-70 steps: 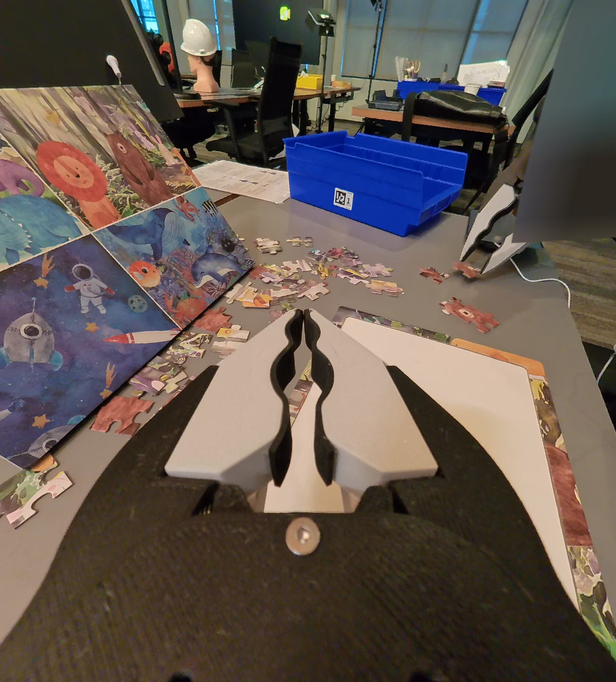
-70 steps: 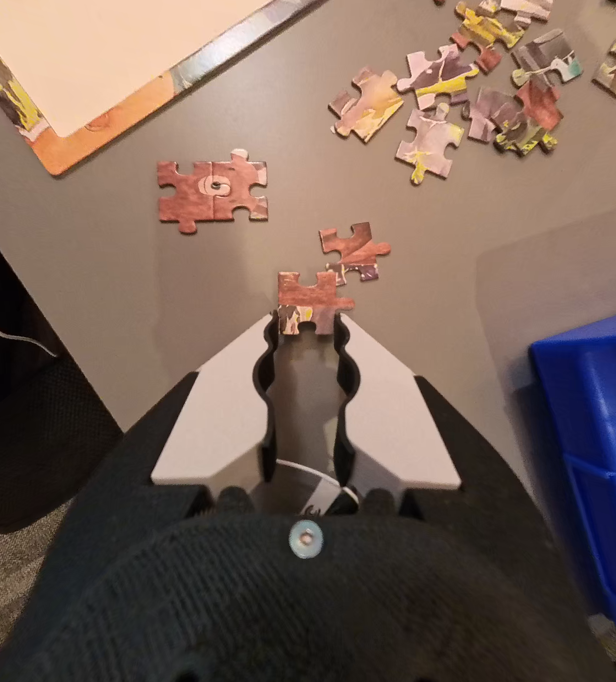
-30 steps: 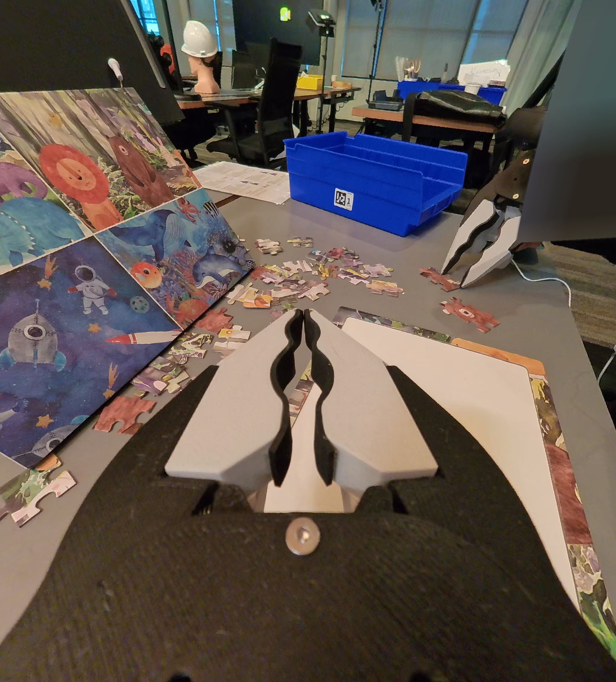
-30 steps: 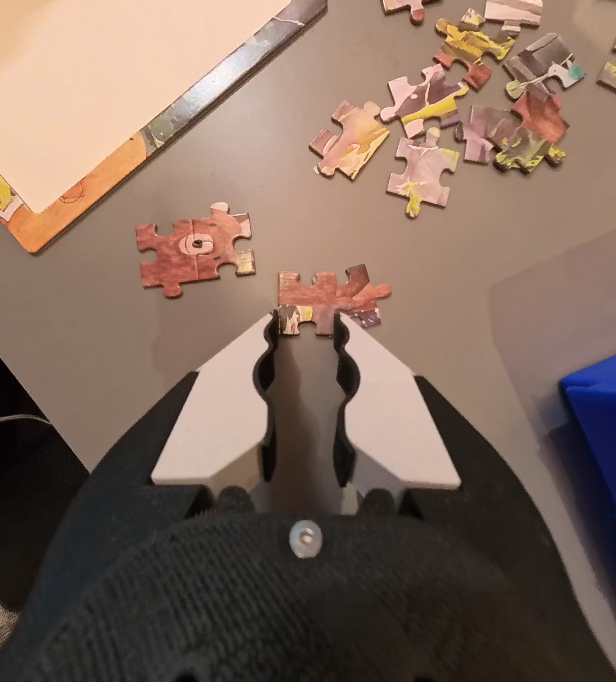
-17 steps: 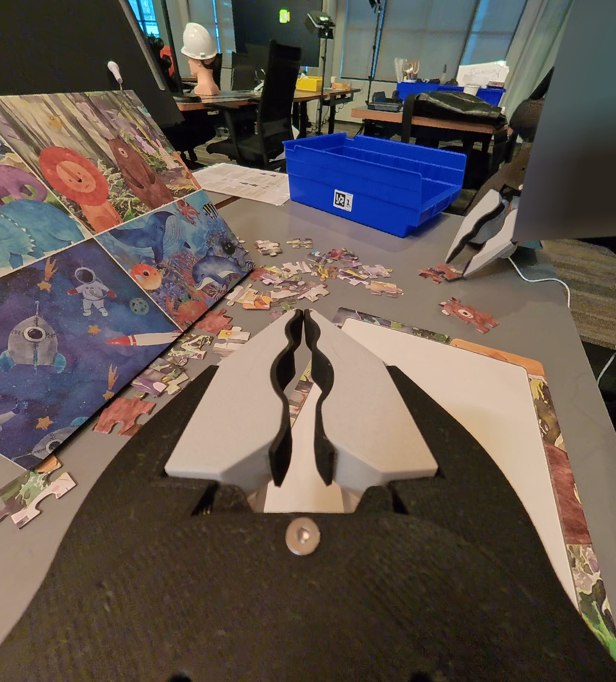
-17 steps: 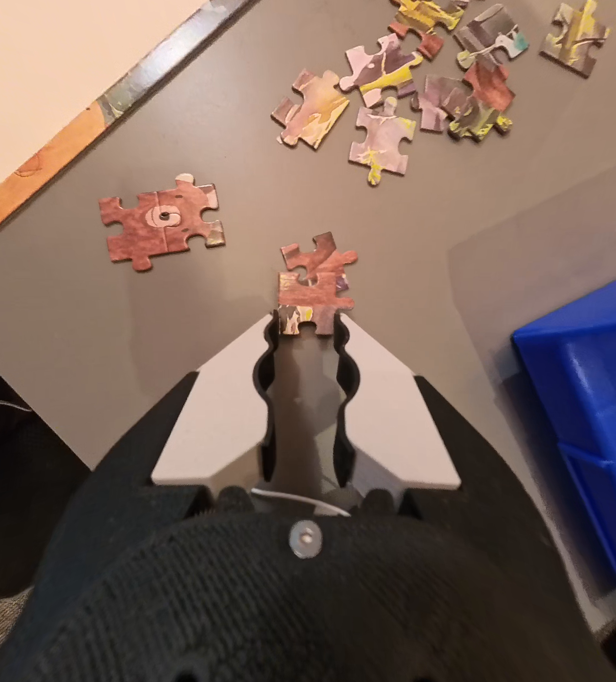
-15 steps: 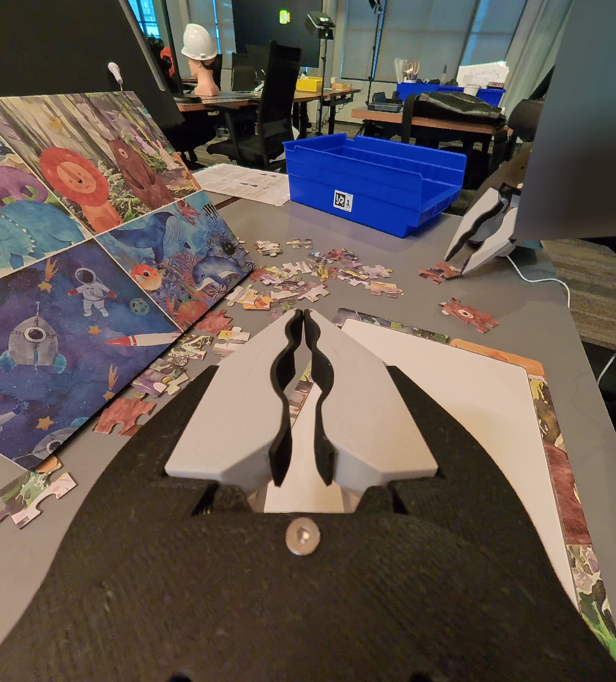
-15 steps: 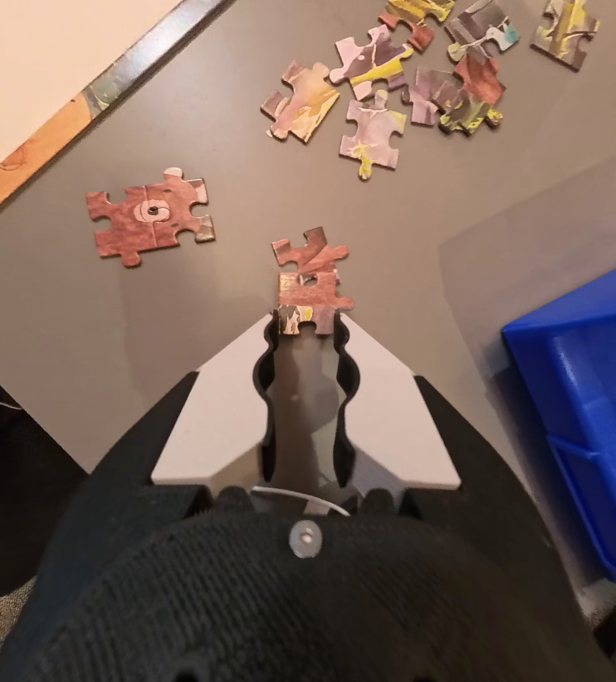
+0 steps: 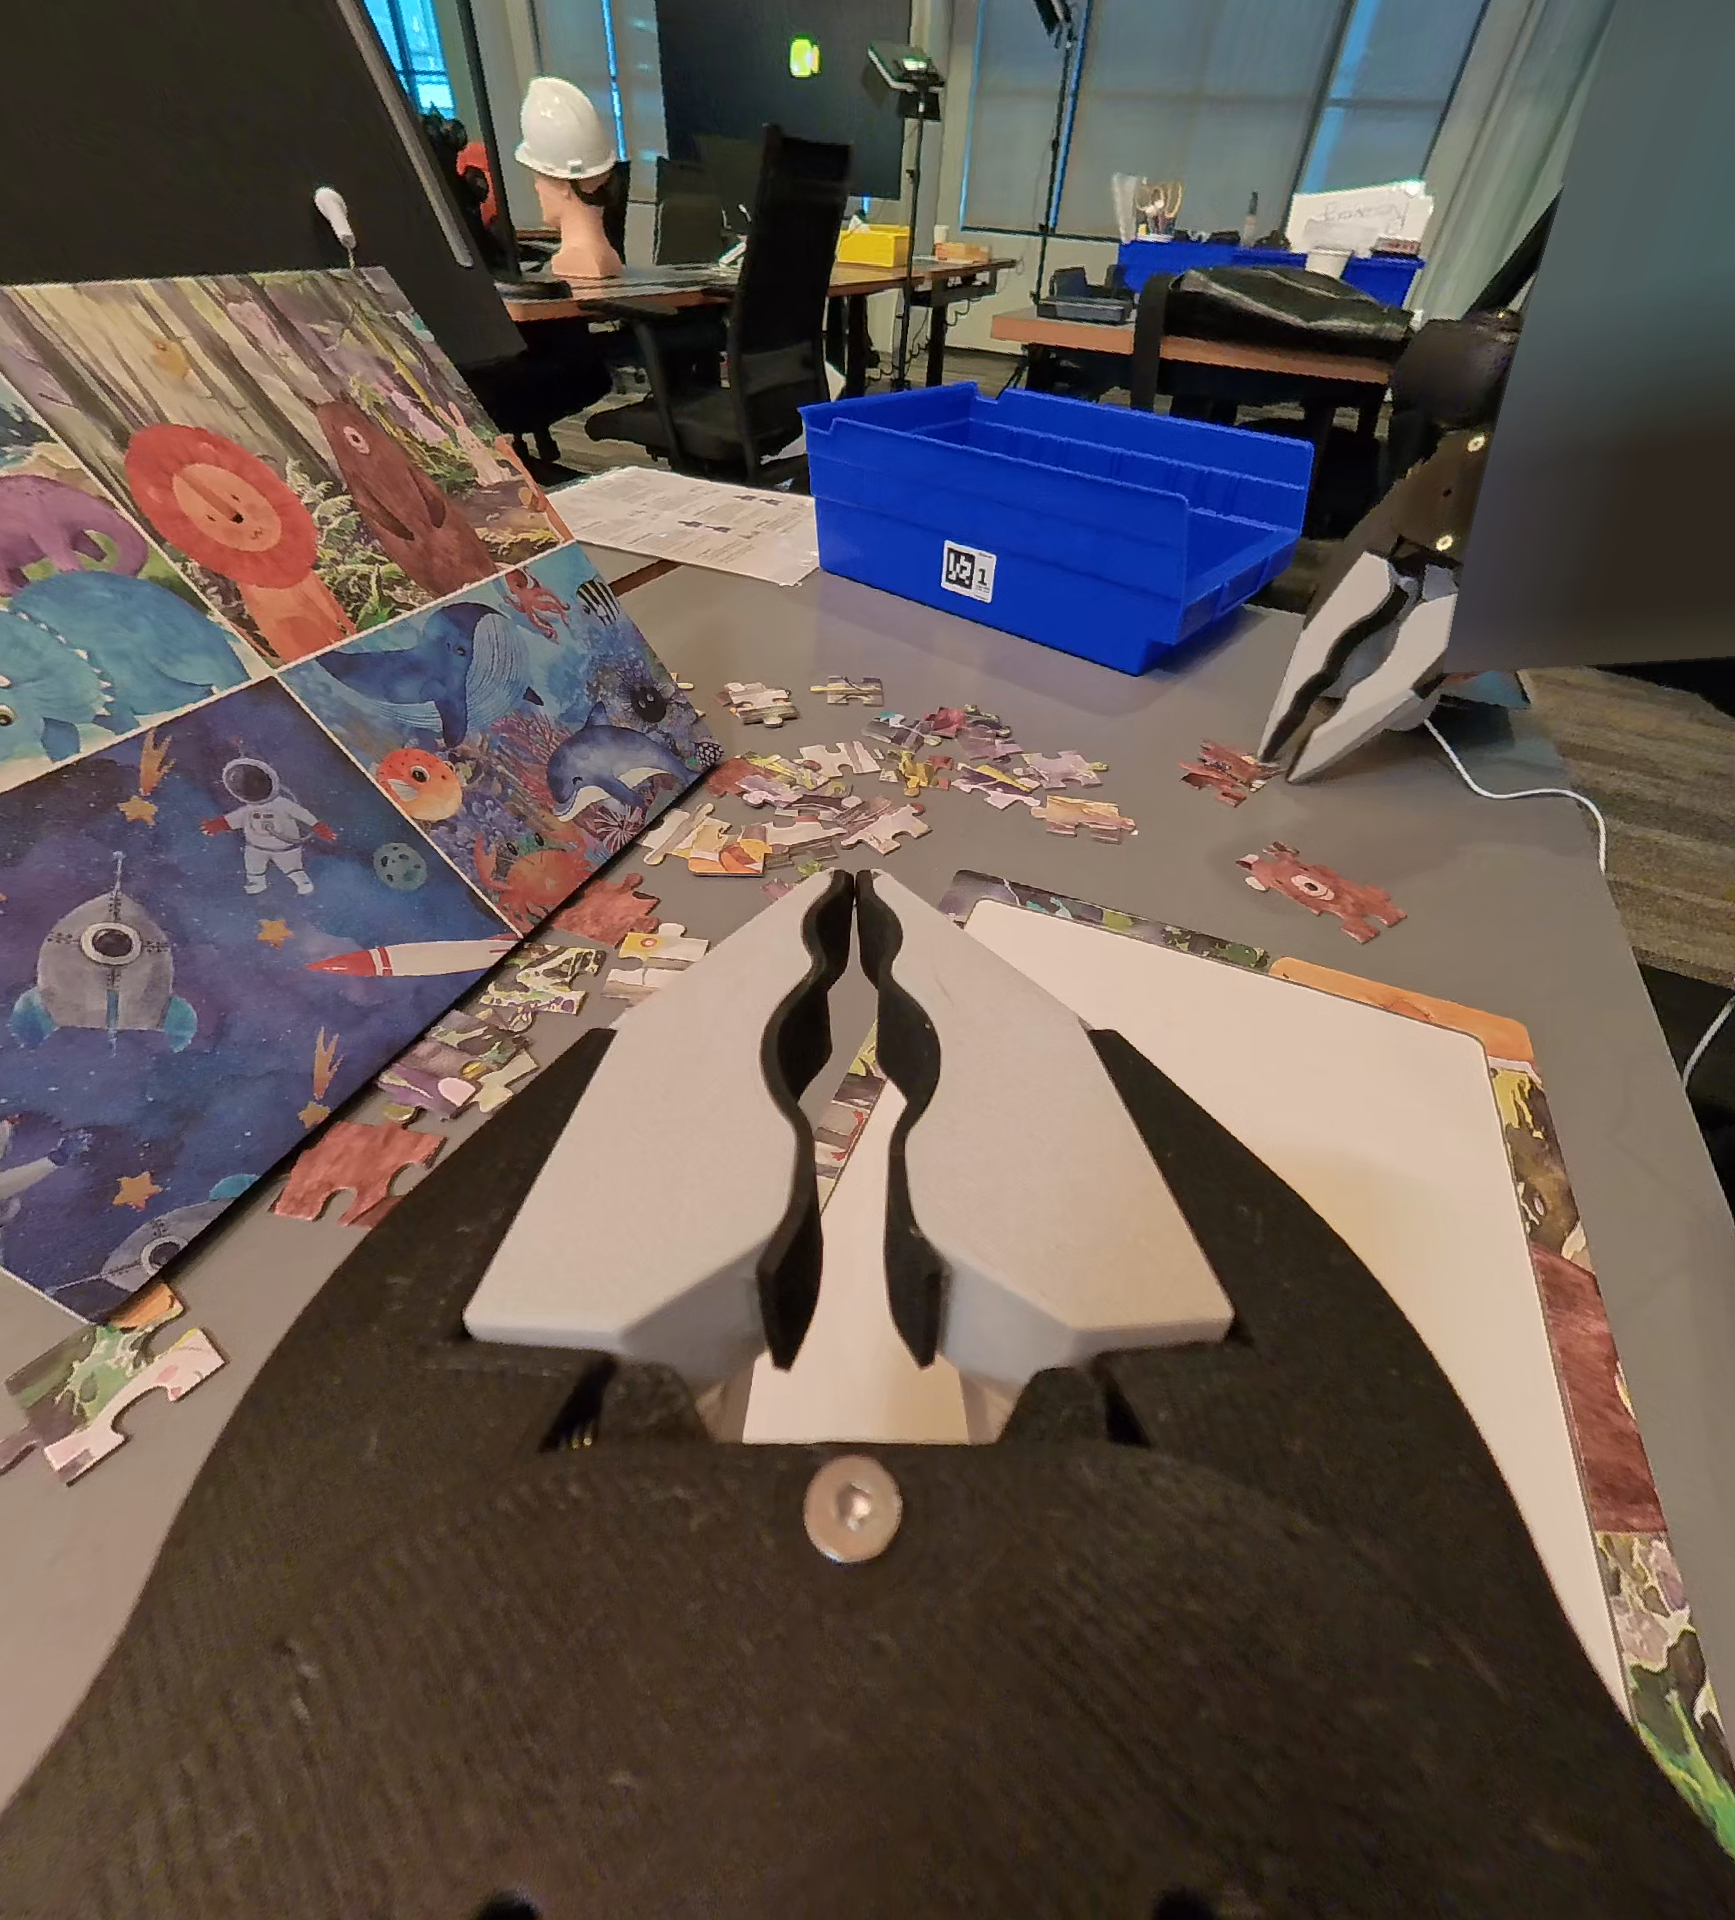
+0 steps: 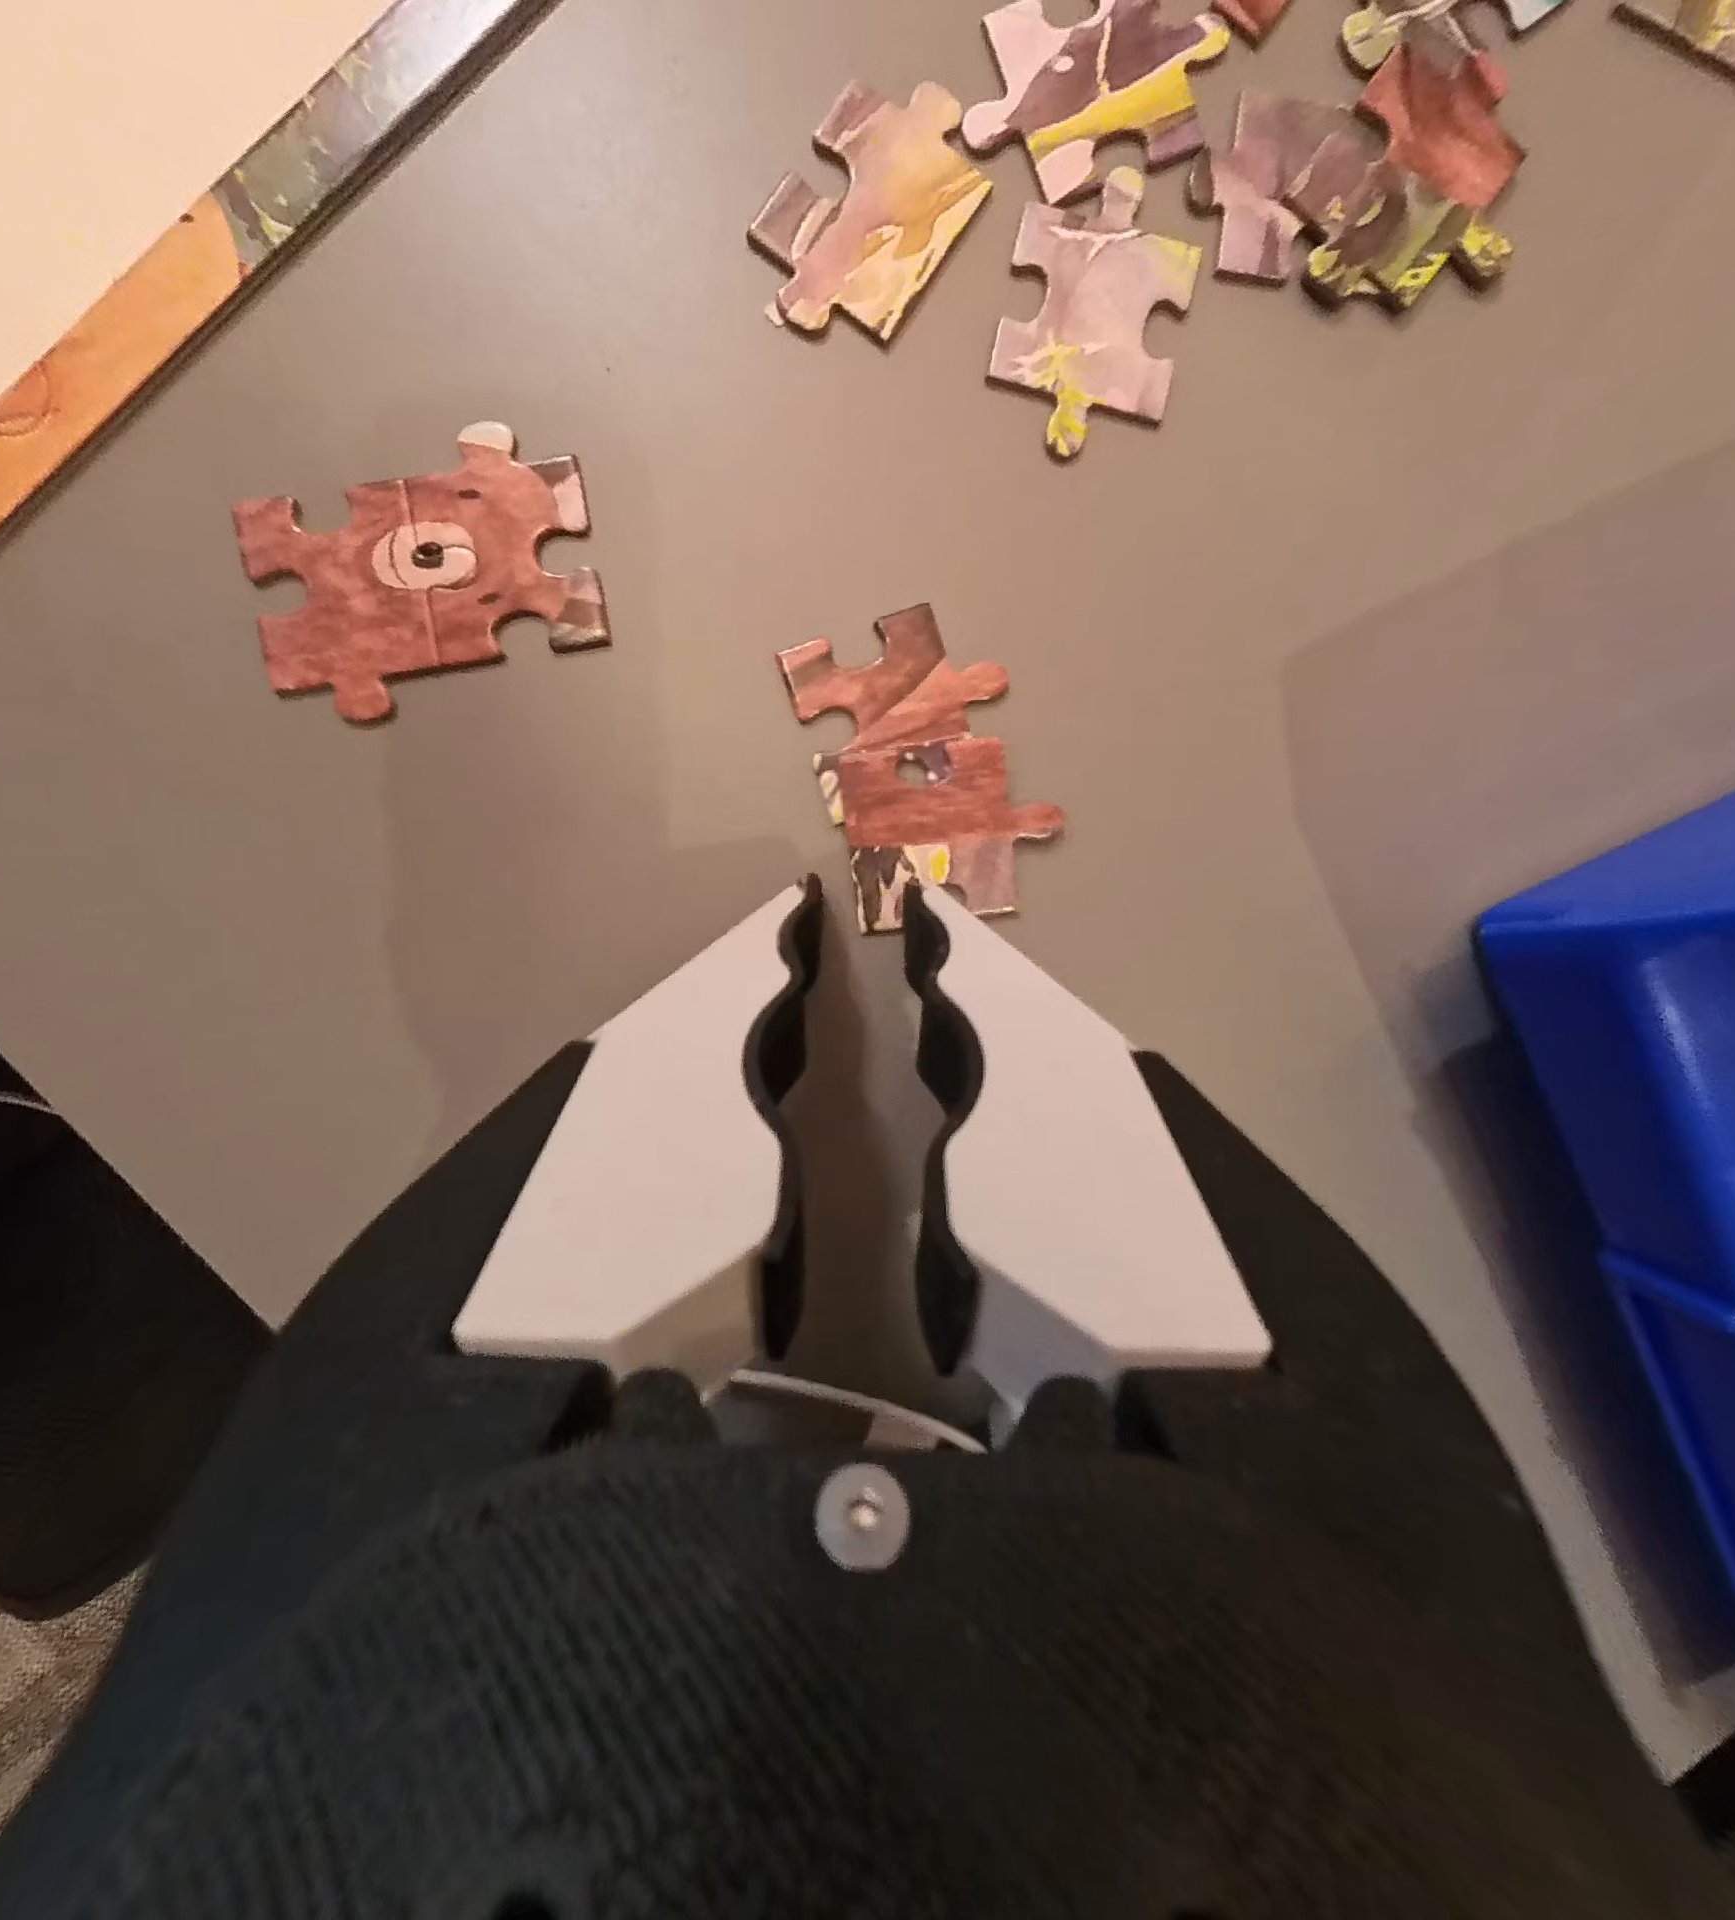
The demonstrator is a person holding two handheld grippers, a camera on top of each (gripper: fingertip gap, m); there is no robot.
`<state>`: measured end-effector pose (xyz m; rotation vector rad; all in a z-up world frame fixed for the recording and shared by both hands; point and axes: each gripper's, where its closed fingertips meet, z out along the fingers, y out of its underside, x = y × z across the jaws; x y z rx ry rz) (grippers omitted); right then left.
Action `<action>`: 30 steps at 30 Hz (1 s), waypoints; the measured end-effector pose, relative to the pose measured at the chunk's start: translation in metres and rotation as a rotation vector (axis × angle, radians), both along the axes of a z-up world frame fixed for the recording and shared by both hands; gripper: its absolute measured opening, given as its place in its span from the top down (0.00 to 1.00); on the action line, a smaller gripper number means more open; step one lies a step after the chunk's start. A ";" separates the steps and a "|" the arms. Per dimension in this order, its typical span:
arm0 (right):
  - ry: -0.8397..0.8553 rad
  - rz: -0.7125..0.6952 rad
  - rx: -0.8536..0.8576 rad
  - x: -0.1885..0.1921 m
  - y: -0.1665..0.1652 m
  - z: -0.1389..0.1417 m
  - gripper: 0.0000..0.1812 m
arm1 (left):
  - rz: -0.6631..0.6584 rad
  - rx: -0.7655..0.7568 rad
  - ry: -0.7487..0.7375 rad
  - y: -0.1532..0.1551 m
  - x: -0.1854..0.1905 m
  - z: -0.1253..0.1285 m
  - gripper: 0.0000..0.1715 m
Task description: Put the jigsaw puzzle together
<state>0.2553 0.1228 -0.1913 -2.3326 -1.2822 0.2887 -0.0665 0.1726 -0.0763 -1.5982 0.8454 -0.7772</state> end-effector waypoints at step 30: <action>-0.049 -0.098 0.052 0.011 0.007 0.002 0.93 | -0.003 0.006 0.004 -0.001 0.002 0.001 1.00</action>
